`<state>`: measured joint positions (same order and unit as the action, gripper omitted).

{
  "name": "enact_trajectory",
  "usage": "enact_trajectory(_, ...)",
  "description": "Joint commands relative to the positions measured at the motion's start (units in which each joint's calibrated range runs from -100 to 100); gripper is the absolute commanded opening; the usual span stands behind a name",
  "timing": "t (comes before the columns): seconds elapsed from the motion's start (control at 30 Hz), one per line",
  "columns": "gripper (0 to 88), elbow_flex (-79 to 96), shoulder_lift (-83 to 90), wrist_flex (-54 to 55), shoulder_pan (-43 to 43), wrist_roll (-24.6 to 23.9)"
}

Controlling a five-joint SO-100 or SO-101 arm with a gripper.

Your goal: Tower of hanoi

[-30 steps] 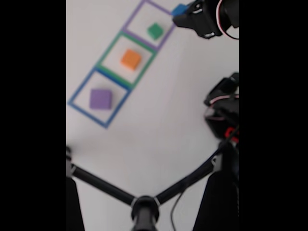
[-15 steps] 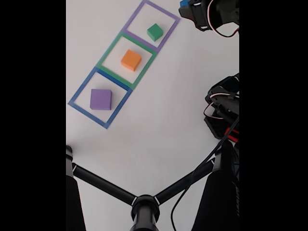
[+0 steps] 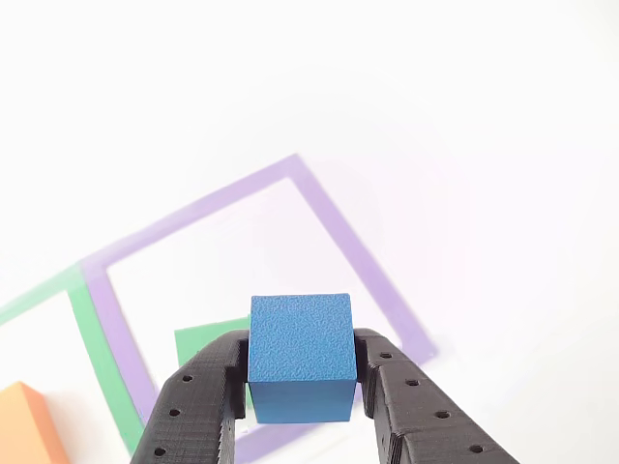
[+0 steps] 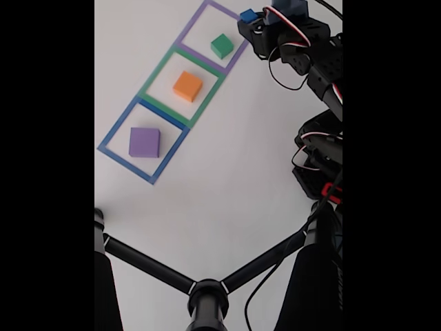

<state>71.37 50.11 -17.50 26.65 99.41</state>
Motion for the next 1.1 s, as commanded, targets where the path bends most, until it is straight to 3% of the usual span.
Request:
enact_trajectory(0.0, 4.2, 2.27, -3.96, 12.07, -0.76, 0.59)
enact_trajectory(0.4, 4.3, 7.27, -18.66, 34.82, -4.60, 0.59)
enact_trajectory(1.07, 4.1, 4.45, -34.80, 48.99, -6.61, 0.59)
